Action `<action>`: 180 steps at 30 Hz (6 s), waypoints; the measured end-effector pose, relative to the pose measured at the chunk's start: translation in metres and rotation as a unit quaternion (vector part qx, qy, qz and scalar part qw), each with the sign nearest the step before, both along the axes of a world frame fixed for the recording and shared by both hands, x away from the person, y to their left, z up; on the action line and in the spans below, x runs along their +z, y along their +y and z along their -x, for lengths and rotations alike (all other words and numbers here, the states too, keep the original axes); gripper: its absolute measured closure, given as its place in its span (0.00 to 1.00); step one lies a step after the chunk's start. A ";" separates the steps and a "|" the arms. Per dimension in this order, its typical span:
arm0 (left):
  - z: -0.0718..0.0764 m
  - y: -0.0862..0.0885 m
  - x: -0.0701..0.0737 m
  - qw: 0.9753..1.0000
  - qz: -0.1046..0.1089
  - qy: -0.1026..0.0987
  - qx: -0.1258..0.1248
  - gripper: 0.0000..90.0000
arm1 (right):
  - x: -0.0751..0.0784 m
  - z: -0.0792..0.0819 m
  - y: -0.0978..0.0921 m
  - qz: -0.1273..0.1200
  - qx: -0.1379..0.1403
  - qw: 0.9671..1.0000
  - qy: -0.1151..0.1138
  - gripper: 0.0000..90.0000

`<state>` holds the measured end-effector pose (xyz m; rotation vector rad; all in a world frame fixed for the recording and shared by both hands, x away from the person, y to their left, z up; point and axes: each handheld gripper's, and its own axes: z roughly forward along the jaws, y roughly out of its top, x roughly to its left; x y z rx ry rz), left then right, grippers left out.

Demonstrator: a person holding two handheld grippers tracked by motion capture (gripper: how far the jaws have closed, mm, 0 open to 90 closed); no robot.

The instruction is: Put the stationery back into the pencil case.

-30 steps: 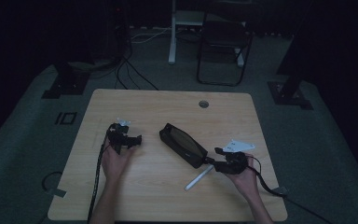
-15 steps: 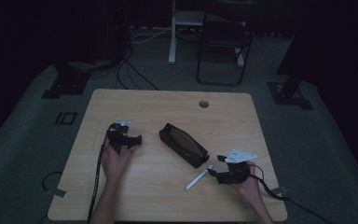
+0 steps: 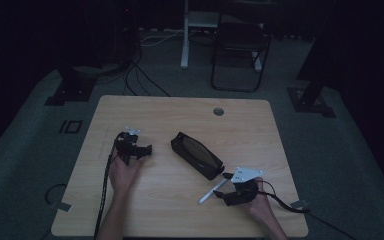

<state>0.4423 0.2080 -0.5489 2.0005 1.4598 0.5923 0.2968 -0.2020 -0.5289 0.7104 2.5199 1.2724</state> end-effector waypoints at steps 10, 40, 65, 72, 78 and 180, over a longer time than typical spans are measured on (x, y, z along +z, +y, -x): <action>0.000 0.000 0.000 1.000 0.000 0.000 0.000 0.01 | -0.012 -0.003 0.009 0.016 0.031 0.999 0.006 0.34; 0.000 0.000 0.000 1.000 0.000 0.000 0.000 0.01 | -0.016 -0.001 0.001 0.069 0.064 0.995 0.023 0.83; 0.000 0.000 0.000 1.000 0.000 0.000 0.001 0.01 | -0.011 0.003 0.002 0.089 0.044 0.994 0.041 0.88; 0.000 0.000 0.000 1.000 -0.003 0.000 0.000 0.01 | -0.011 0.004 0.002 0.087 0.040 0.995 0.041 0.88; 0.000 0.000 0.000 1.000 -0.003 0.000 0.000 0.01 | -0.011 0.004 0.003 0.088 0.040 0.994 0.043 0.88; 0.000 0.000 0.000 1.000 -0.003 0.000 0.000 0.01 | 0.078 0.006 -0.025 0.011 -0.002 1.000 0.002 0.88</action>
